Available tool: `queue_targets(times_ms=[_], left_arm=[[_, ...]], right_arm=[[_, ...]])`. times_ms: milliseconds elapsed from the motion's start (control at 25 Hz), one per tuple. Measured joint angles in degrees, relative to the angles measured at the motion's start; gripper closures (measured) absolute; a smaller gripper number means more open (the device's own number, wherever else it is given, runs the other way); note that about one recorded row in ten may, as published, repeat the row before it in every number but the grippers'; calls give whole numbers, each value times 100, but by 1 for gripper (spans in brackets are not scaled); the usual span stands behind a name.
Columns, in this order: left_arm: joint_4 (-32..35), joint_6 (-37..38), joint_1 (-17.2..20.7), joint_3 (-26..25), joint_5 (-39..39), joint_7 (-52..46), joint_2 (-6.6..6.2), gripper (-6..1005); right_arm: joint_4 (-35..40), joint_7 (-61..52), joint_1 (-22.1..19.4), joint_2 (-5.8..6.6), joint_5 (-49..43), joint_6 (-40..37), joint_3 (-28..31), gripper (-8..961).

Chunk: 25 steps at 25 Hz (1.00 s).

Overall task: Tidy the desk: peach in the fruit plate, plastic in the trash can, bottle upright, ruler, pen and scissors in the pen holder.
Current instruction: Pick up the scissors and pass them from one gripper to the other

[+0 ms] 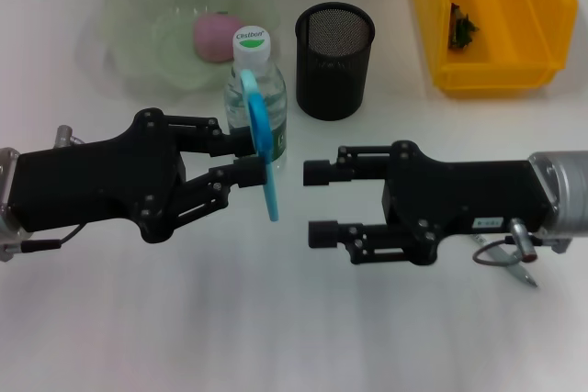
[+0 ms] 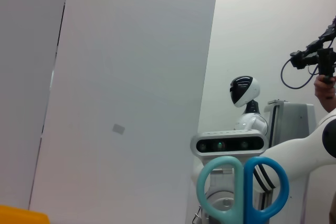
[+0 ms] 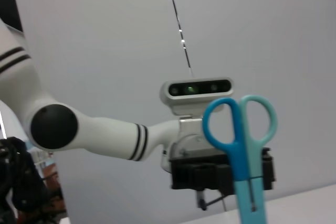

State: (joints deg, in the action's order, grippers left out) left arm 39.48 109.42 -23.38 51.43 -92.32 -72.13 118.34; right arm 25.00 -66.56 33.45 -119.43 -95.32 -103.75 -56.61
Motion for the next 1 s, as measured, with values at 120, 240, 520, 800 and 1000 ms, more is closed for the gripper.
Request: queue_targets(times_ms=[120, 240, 520, 800, 1000], left_arm=[[-3, 0, -1, 26, 0, 1, 5, 752], [-5, -4, -28, 69, 0, 3, 7, 752], [-12, -13, -116, 76, 0, 6, 15, 752], [-20, -61, -169, 89, 3, 7, 13, 752], [-20, -136, -176, 173, 5, 7, 13, 753]], right_arm=[[1, -11, 67, -16, 9, 169, -3, 307], [-57, -20, 172, -23, 23, 249, -5, 308], [-255, -32, 448, -30, 31, 328, -136, 310], [-266, -16, 518, -37, 42, 346, -221, 312], [-277, -6, 566, -37, 93, 419, -227, 313]])
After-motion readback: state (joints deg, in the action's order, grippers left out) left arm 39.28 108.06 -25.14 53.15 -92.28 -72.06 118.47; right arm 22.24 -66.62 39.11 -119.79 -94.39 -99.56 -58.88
